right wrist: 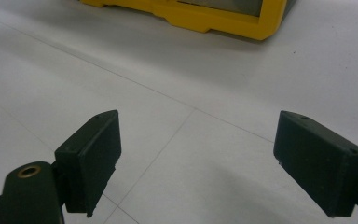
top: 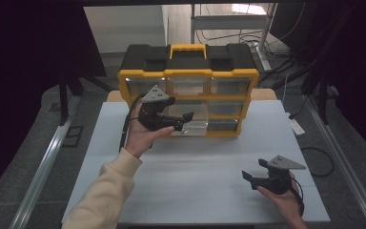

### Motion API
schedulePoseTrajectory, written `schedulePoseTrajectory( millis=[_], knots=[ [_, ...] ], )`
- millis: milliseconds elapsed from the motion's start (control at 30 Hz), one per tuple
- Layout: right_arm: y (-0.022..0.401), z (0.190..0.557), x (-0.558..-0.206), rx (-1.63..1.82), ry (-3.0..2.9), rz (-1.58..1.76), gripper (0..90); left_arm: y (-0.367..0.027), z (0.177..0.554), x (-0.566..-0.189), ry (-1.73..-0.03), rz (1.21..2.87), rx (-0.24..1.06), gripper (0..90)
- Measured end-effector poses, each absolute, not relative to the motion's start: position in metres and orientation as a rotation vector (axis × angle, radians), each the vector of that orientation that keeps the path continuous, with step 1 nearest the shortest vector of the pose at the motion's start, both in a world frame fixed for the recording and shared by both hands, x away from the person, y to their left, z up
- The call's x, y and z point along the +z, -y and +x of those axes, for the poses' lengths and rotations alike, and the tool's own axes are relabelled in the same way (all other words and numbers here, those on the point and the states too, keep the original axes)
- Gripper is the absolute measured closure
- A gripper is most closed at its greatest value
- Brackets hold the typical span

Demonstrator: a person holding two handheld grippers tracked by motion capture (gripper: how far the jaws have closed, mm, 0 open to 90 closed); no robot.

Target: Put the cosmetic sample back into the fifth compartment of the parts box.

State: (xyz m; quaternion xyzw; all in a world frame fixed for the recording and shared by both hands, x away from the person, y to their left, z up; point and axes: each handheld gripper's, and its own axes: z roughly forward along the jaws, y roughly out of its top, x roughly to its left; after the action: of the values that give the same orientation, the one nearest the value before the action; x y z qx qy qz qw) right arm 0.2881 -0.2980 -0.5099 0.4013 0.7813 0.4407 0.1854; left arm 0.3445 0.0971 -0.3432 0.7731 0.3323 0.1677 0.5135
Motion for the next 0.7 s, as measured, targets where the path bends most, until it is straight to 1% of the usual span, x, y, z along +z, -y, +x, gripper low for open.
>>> schedulePoseTrajectory(
  millis=[267,700],
  knots=[
    [0.298,0.286,-0.508,1.235,-2.195,1.13,15.5,-0.105,0.33,-0.347,-0.786,1.856,0.406,15.6],
    [0.296,0.285,-0.509,1.198,-2.189,1.129,15.5,-0.143,0.286,-0.375,-0.827,1.824,0.394,15.8]
  ],
)
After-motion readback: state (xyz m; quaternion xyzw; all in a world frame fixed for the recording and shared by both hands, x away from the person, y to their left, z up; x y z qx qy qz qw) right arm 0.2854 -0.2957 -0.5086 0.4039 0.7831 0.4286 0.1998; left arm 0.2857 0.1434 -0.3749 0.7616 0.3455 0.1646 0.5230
